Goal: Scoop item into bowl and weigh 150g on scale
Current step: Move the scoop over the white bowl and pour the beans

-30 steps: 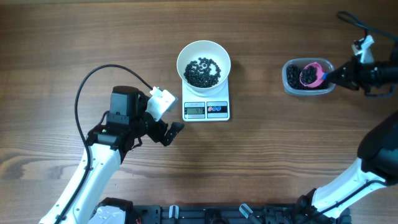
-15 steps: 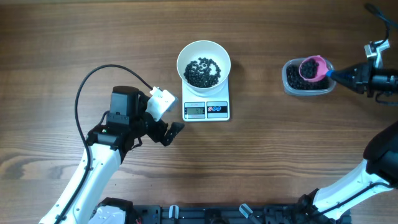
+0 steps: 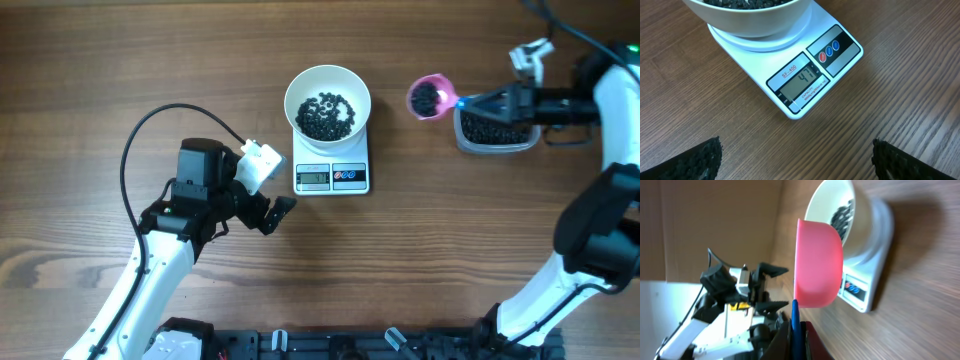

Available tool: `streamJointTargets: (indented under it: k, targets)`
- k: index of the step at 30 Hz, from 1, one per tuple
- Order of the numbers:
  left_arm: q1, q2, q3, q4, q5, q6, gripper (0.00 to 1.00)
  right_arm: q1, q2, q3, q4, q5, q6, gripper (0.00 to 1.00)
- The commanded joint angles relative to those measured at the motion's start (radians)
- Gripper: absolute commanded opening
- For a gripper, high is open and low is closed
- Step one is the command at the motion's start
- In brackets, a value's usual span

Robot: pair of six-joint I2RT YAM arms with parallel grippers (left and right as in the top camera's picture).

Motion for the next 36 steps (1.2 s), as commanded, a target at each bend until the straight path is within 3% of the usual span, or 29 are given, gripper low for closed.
streamJointTargets:
  k: [1, 4, 14, 24, 36]
  targets:
    - [0.004, 0.001, -0.006, 0.002, 0.015, -0.006, 1.00, 0.087, 0.015, 0.078, 0.006, -0.061, 0.045, 0.05]
    - [0.004, 0.001, -0.006, 0.002, 0.016, -0.006, 1.00, 0.160, 0.011, 0.147, 0.042, 0.011, 0.150, 0.05]
    - [0.004, 0.001, -0.006, 0.002, 0.015, -0.006, 1.00, 0.459, -0.053, 0.276, 0.312, 0.507, 0.595, 0.04]
    - [0.004, 0.001, -0.006, 0.002, 0.015, -0.006, 1.00, 0.757, -0.056, 0.277, 0.469, 1.049, 0.723, 0.05]
    - [0.004, 0.001, -0.006, 0.002, 0.015, -0.006, 1.00, 0.926, -0.058, 0.279, 0.475, 1.543, 0.721, 0.04]
